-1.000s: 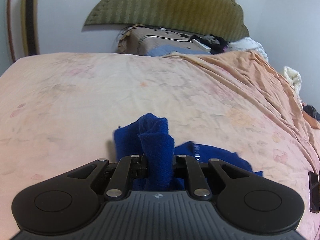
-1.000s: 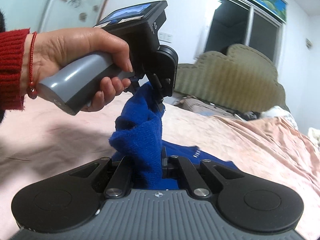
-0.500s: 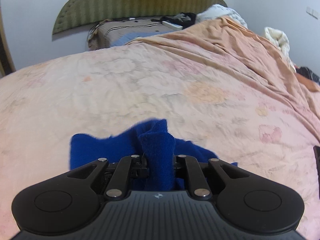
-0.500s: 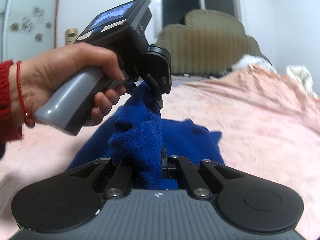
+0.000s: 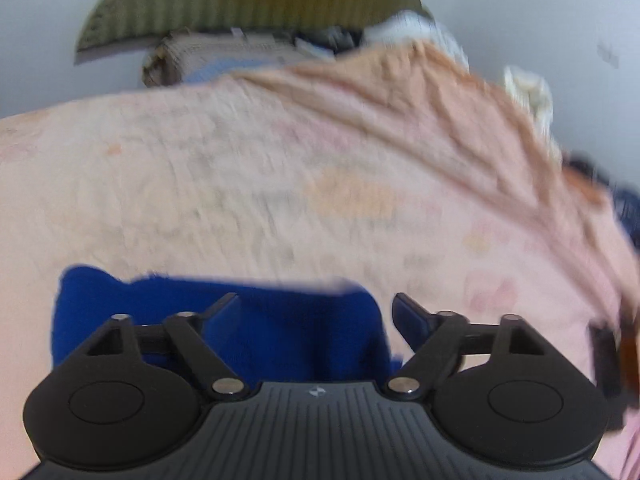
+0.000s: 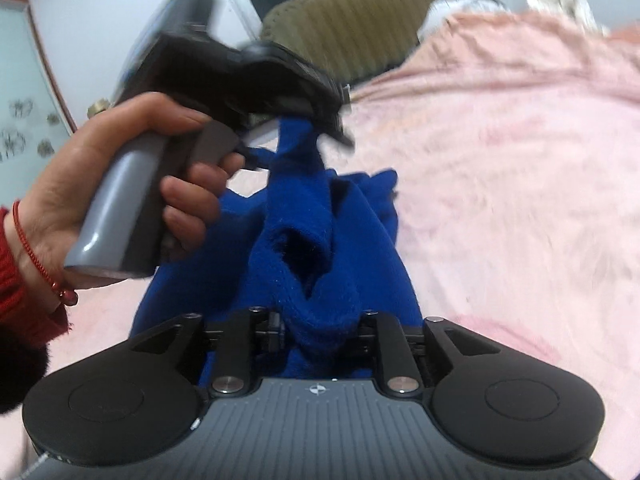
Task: Fold small clothes
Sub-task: 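Lift the bunched edge and fold it over the sweater with both grippers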
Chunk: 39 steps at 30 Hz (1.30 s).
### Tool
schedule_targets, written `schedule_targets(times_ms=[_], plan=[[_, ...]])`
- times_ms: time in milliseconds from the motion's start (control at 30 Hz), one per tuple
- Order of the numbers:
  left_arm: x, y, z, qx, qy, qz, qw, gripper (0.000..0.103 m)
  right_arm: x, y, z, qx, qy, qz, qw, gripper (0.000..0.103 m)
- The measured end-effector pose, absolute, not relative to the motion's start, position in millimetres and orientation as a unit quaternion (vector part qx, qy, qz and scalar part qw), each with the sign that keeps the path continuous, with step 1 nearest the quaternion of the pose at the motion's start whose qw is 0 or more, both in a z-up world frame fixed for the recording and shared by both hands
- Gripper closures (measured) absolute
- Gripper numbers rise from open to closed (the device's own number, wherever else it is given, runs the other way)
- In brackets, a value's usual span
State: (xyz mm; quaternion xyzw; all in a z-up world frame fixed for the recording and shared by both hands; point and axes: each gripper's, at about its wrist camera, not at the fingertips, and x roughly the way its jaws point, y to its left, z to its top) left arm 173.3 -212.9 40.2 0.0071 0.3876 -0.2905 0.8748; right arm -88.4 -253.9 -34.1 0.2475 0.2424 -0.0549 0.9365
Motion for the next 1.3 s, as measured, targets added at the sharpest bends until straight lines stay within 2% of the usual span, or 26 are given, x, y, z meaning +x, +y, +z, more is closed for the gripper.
schedule_targets(times_ms=[133,333,367,400,533,567,600,633,667,867,1000,1067,1100,1200,1233,1300], plan=[[176,-194,58,-0.022,0.370,-0.287,0.883,0.019,-94,-267,-42,0.297,0.237,-0.038,0.924,0.071],[152,-155,51,0.018,0.359,-0.253,0.898,0.019,-103,-292,-56,0.393,0.221,-0.011,0.893,0.070],[145,-148,45,0.032,0.358,-0.247,0.900,0.019,-104,-295,-59,0.407,0.219,-0.004,0.887,0.084],[138,-144,40,0.043,0.358,-0.243,0.901,0.019,-106,-298,-62,0.420,0.219,-0.006,0.881,0.093],[105,-122,21,0.096,0.341,-0.226,0.908,0.019,-105,-318,-68,0.463,0.225,0.001,0.858,0.095],[96,-117,19,0.109,0.331,-0.223,0.910,0.019,-107,-319,-66,0.459,0.226,0.001,0.859,0.092],[88,-113,18,0.118,0.323,-0.218,0.913,0.019,-109,-319,-61,0.445,0.227,-0.006,0.866,0.084],[81,-108,16,0.125,0.316,-0.212,0.916,0.019,-114,-318,-54,0.424,0.224,-0.023,0.877,0.084],[75,-106,15,0.129,0.312,-0.209,0.918,0.019,-116,-316,-42,0.388,0.216,-0.051,0.894,0.080],[59,-103,2,0.129,0.324,-0.209,0.914,0.019,-74,-292,7,0.245,0.210,-0.053,0.945,0.079],[55,-101,-1,0.136,0.322,-0.201,0.915,0.016,-36,-272,2,0.204,0.251,-0.034,0.946,0.071],[53,-100,-1,0.135,0.325,-0.203,0.914,0.015,-32,-268,-4,0.185,0.277,-0.070,0.940,0.071],[53,-99,-2,0.135,0.326,-0.203,0.913,0.015,-31,-269,-8,0.182,0.282,-0.085,0.938,0.067],[51,-98,-4,0.136,0.325,-0.203,0.914,0.015,-41,-277,-9,0.221,0.272,-0.084,0.933,0.066],[51,-98,-3,0.136,0.324,-0.203,0.914,0.015,-47,-279,-9,0.229,0.266,-0.083,0.933,0.063],[51,-97,-2,0.136,0.323,-0.205,0.914,0.015,-54,-285,-6,0.233,0.257,-0.084,0.934,0.044]])
